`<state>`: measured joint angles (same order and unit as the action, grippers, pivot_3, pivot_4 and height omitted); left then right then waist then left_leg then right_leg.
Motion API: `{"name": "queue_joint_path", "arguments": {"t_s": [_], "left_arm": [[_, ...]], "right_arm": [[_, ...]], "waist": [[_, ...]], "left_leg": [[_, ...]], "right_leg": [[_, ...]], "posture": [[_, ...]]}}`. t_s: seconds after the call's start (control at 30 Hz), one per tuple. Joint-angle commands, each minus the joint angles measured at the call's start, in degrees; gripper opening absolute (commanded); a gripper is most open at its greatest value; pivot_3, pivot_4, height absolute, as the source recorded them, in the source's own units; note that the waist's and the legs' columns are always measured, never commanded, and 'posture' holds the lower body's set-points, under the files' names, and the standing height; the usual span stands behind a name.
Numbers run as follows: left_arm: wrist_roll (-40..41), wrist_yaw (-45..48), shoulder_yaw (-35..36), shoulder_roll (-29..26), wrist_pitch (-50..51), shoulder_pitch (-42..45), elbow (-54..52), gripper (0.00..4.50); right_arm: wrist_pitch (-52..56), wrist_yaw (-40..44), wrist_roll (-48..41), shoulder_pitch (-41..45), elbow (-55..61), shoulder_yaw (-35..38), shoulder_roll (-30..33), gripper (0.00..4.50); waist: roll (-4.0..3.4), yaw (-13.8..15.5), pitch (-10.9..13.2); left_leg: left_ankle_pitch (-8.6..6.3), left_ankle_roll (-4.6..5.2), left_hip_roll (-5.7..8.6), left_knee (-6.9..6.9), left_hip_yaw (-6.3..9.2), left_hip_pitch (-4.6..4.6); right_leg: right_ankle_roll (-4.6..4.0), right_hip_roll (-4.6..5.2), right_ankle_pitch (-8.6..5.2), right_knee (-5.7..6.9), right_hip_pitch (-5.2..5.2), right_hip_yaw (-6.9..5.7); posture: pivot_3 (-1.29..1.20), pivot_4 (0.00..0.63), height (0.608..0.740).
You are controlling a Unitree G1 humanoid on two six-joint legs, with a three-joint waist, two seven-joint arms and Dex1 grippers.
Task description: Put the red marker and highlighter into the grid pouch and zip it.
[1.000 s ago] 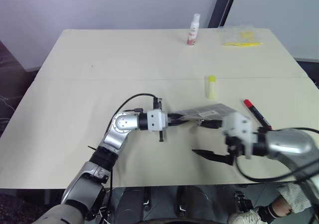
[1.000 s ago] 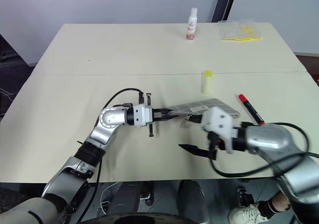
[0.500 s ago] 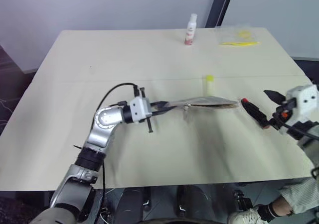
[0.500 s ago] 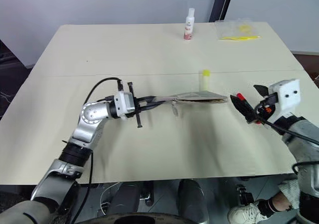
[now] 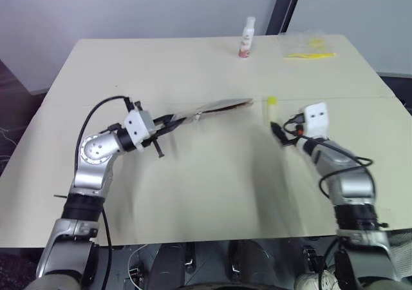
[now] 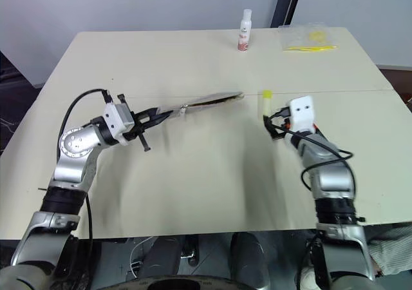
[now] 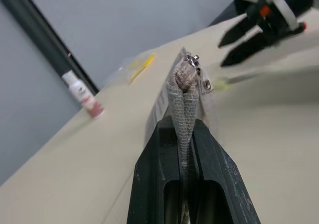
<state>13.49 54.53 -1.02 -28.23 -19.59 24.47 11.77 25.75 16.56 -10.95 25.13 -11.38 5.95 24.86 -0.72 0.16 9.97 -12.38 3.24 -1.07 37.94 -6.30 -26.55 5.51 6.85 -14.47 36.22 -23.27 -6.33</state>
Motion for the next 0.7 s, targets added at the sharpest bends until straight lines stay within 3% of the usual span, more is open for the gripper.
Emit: {"name": "queue_joint_path", "arguments": {"t_s": [0.03,0.27,0.47,0.57,0.7], "left_arm": [[-1.2,-1.7,0.7,-0.4,-1.6,-2.0,-2.5,0.00],[-2.2,-4.1,0.4,0.2,-1.6,-5.2,-4.8,0.00],[-2.8,-5.4,-0.4,0.6,-1.1,-5.7,-6.3,0.00],[-3.1,-5.3,-0.8,0.8,-1.3,-5.6,-6.0,0.00],[-3.2,-4.7,-1.2,0.9,-1.4,-5.0,-5.5,0.00]], "right_arm": [[-2.7,-2.1,0.9,5.6,-6.0,0.9,-2.3,4.42],[-6.5,-4.9,3.4,13.7,-19.3,0.4,-5.6,4.42],[-5.4,-6.5,5.2,13.7,-22.5,-0.3,-6.1,4.42],[-3.8,-4.8,5.2,11.6,-19.4,-1.9,-6.7,3.62],[0.4,-4.5,2.1,7.5,-11.0,1.1,-6.2,1.59]], "waist": [[-0.03,-0.1,0.0],[-0.04,-0.7,0.0],[-0.04,-0.8,0.0],[-0.04,-0.8,0.0],[-0.04,-0.6,0.0]], "left_leg": [[0.02,-0.03,-0.01,-0.02,-0.01,0.00],[0.05,-0.09,-0.06,-0.03,-0.02,0.03],[0.07,-0.12,-0.06,-0.06,-0.05,0.06],[0.06,-0.13,-0.07,-0.06,-0.05,0.09],[0.06,-0.13,-0.08,-0.08,-0.04,0.08]], "right_leg": [[0.01,-0.02,0.00,0.02,-0.02,0.00],[0.02,-0.06,0.01,0.08,-0.02,0.00],[0.02,-0.05,0.01,0.09,0.00,0.00],[0.02,-0.05,0.01,0.09,0.02,0.00],[0.02,-0.05,0.01,0.09,0.01,0.00]], "posture": [[0.00,0.150,0.740],[0.00,0.150,0.740],[0.00,0.150,0.740],[0.00,0.150,0.740],[0.00,0.150,0.740]]}}
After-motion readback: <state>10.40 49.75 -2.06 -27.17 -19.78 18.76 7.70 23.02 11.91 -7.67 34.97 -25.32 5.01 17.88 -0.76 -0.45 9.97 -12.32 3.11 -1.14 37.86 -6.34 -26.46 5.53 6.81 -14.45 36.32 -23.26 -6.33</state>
